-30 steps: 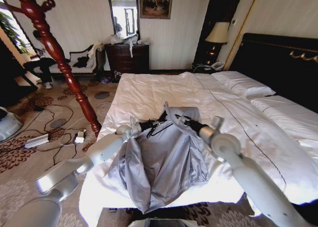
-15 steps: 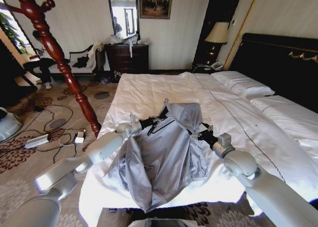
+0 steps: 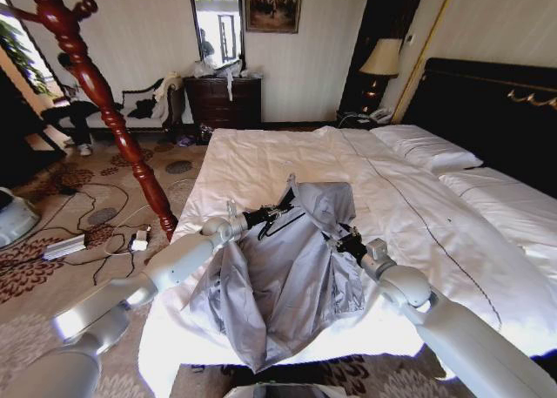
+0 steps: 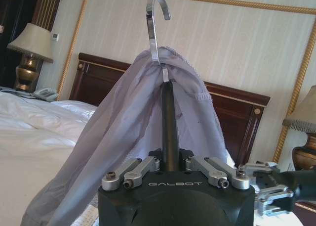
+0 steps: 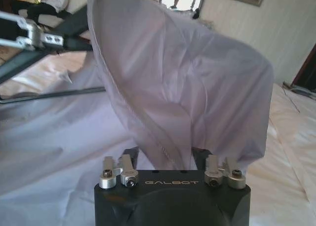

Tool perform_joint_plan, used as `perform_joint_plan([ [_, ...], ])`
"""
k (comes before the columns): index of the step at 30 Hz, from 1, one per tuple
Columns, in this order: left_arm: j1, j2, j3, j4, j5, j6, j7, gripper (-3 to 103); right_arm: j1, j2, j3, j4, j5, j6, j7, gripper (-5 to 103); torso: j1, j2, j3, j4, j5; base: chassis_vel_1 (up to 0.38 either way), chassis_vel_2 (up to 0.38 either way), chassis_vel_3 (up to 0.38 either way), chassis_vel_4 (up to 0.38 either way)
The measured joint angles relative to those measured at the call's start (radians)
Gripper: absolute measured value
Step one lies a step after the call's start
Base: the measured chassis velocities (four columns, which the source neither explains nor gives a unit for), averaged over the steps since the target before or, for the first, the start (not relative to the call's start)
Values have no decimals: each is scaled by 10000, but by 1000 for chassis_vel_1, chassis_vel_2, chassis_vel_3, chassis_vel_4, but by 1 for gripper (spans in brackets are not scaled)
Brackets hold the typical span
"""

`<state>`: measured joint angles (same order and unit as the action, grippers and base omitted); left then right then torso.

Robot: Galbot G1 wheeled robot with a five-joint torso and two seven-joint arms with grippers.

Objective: Pick up the clothes from the bed and hang them on the clothes hanger.

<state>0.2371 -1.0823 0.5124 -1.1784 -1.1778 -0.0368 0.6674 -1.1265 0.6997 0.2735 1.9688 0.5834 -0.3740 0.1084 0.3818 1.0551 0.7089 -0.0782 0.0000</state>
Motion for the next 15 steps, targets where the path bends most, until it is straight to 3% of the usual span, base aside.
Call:
perform_joint_plan([
  [2, 8, -28, -72, -42, -70, 9, -17, 16, 156, -14, -174, -113, 27, -23, 26, 48, 1, 0, 1, 3, 0, 0, 0, 0, 0],
  [4, 25, -35, -104, -63, -97, 9, -39, 16, 218, -13, -244, -153, 35, -27, 36, 48, 1, 0, 0, 3, 0, 0, 0, 0, 0],
  [6, 91, -44, -145, -136, -110, 10, -86, 16, 350, 6, -372, -251, 65, -25, 55, 37, 1, 0, 0, 4, 0, 0, 0, 0, 0],
  [7, 91, -44, -145, -136, -110, 10, -86, 16, 350, 6, -372, -251, 65, -25, 55, 37, 1, 0, 0, 4, 0, 0, 0, 0, 0],
  [10, 148, -31, -238, -224, -123, 11, -134, 16, 375, -55, -414, -182, 308, -28, 149, 21, 1, 0, 0, 3, 0, 0, 0, 0, 0],
  [12, 151, -28, -250, -229, -129, 11, -134, 16, 371, -68, -420, -127, 397, -41, 188, 21, 0, 0, 0, 3, 0, 0, 0, 0, 0],
  [15, 128, -41, -268, -196, -132, 10, -138, 16, 377, -101, -445, 11, 628, -105, 306, 5, 0, 0, 0, 4, 0, 0, 0, 0, 0],
])
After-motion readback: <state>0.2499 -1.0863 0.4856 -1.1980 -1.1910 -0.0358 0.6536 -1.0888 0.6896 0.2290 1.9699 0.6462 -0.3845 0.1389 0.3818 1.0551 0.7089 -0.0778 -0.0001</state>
